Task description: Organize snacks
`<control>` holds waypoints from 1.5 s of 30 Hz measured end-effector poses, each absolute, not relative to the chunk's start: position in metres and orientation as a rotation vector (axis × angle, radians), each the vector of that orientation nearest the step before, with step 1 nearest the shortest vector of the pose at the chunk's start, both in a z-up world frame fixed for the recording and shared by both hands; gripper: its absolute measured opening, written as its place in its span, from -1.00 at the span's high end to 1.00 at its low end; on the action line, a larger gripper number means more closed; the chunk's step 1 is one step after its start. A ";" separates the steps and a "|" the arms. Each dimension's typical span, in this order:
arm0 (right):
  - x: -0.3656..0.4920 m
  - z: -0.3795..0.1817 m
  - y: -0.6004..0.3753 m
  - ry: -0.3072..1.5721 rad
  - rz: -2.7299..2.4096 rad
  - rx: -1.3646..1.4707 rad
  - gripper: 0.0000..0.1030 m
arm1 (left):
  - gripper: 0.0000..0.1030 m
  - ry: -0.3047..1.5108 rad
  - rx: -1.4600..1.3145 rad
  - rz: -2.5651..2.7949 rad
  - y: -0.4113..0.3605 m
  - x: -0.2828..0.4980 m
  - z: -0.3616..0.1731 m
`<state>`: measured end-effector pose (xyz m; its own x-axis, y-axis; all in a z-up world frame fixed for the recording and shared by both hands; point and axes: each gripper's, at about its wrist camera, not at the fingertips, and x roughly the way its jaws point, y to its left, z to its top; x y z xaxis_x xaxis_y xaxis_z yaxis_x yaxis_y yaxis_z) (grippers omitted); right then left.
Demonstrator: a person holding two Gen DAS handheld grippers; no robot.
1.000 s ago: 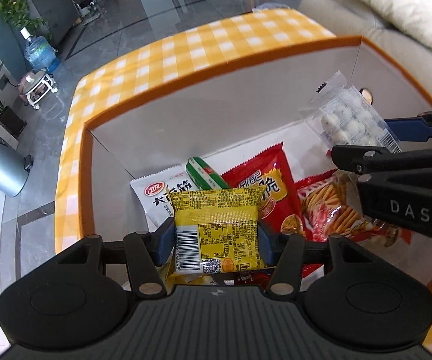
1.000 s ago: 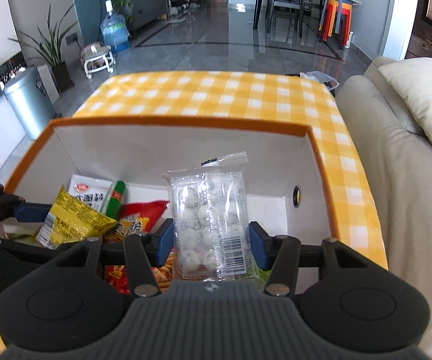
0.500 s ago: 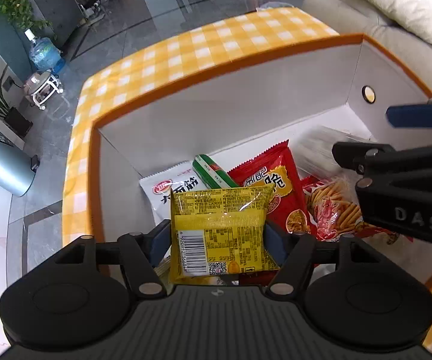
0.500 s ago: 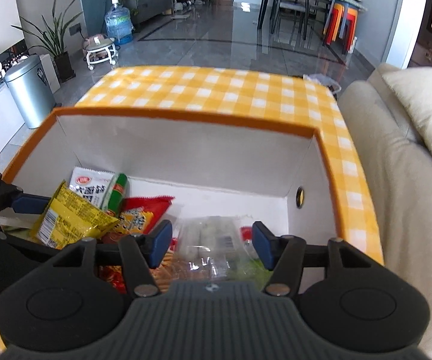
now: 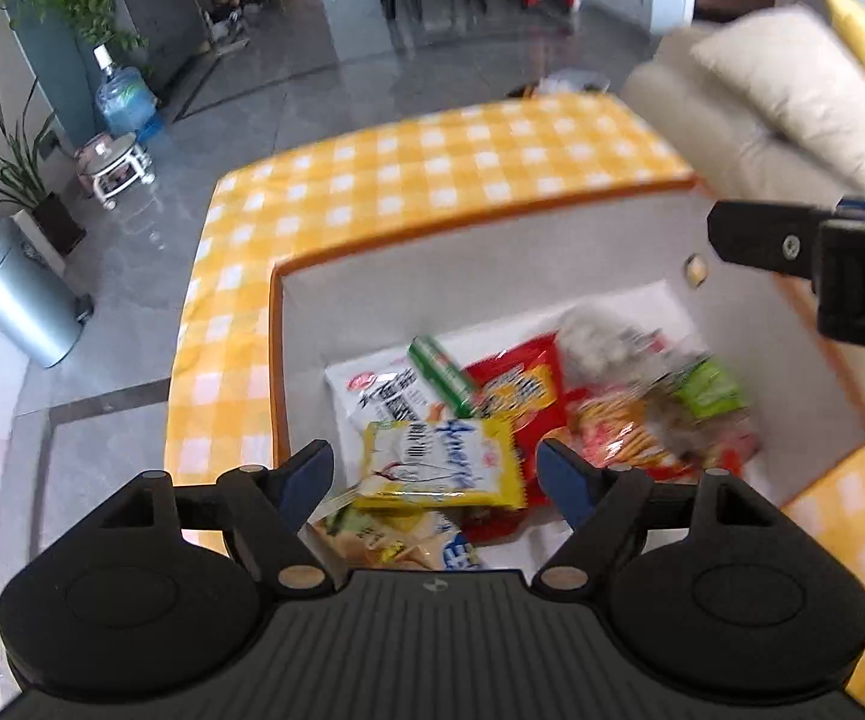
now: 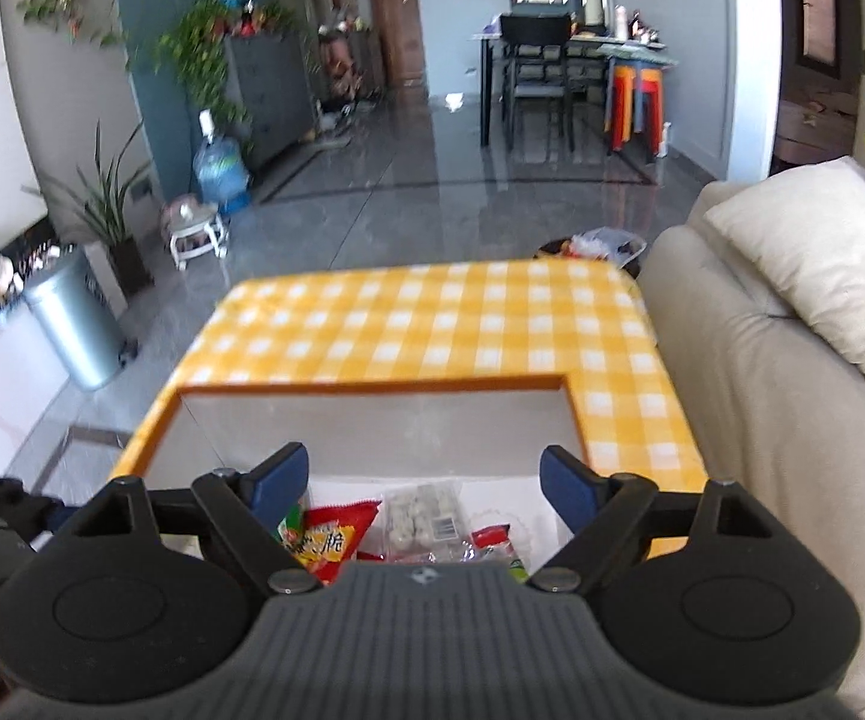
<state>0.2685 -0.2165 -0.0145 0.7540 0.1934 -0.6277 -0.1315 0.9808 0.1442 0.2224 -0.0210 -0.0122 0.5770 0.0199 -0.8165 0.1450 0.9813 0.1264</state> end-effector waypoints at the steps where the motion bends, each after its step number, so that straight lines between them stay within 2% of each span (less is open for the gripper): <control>1: 0.263 -0.009 -0.218 0.683 0.175 0.098 -0.59 | -0.72 0.922 0.163 -0.087 -0.018 0.216 -0.007; 7: 0.226 0.021 -0.224 0.604 0.154 0.102 -0.61 | -0.70 0.735 0.100 -0.110 -0.010 0.180 0.032; 14: 0.173 0.038 -0.229 0.535 0.141 0.074 -0.62 | -0.83 0.535 0.023 -0.122 0.002 0.133 0.066; 19: 0.137 0.037 -0.232 0.525 0.150 0.060 -0.63 | -0.84 0.497 0.044 -0.101 -0.002 0.110 0.071; 33: 0.065 0.018 -0.232 0.555 0.178 0.004 -0.64 | -0.77 0.482 0.118 -0.041 -0.010 0.065 0.032; 45: 0.079 -0.017 -0.231 0.609 0.181 0.012 -0.64 | -0.77 0.646 0.104 -0.058 -0.017 0.078 -0.006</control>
<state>0.0786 -0.2308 -0.0172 0.8048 0.1730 -0.5678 -0.1657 0.9840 0.0650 0.0779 -0.0170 -0.0063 0.7970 -0.0215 -0.6035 0.0861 0.9932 0.0784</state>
